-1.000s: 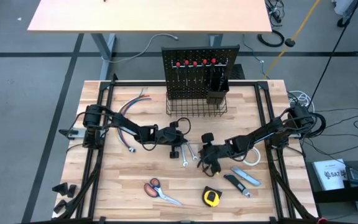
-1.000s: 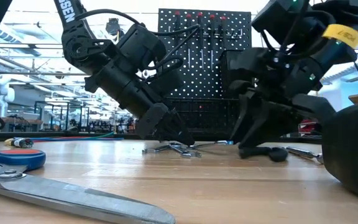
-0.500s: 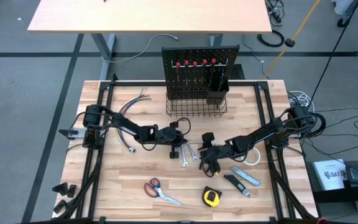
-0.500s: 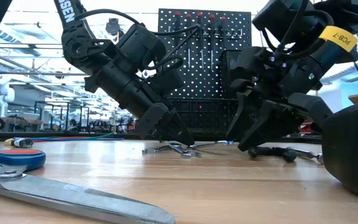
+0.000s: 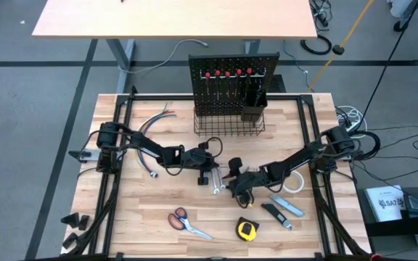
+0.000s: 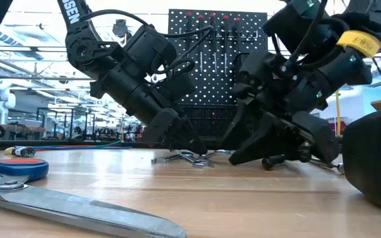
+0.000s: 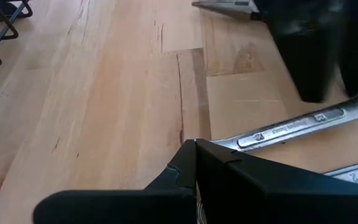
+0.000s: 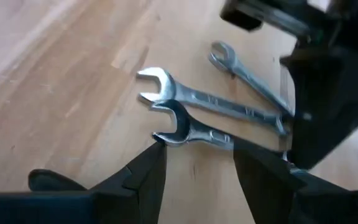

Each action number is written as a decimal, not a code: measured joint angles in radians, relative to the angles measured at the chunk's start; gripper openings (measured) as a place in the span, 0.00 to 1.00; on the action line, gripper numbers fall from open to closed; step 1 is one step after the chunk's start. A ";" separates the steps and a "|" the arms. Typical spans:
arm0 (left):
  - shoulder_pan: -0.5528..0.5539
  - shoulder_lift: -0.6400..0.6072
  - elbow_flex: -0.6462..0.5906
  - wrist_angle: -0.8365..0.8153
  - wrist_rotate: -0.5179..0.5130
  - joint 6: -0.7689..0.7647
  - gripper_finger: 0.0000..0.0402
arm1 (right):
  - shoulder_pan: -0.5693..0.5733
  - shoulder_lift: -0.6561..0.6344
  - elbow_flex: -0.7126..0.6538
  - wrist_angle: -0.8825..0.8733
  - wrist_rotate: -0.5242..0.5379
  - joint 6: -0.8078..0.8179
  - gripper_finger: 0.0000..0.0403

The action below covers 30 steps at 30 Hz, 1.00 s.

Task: Hang tools onto peg board
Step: Put the wrench into the black bin on the pegboard

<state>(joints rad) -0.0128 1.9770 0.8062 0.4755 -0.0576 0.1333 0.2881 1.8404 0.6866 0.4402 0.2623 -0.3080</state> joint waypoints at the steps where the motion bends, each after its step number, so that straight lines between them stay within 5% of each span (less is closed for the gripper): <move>1: 0.000 0.000 0.000 0.000 0.001 0.000 0.00 | 0.003 0.013 -0.001 0.026 -0.001 -0.022 0.45; 15: 0.003 0.000 0.000 -0.003 0.005 -0.019 0.00 | 0.022 0.038 -0.004 0.190 -0.034 -0.142 0.45; 30: 0.007 0.000 0.000 -0.001 0.047 -0.022 0.00 | 0.023 0.111 -0.001 0.302 0.047 -0.193 0.45</move>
<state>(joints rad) -0.0054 1.9770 0.8059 0.4750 -0.0111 0.1116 0.3109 1.9511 0.6861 0.7418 0.3093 -0.5013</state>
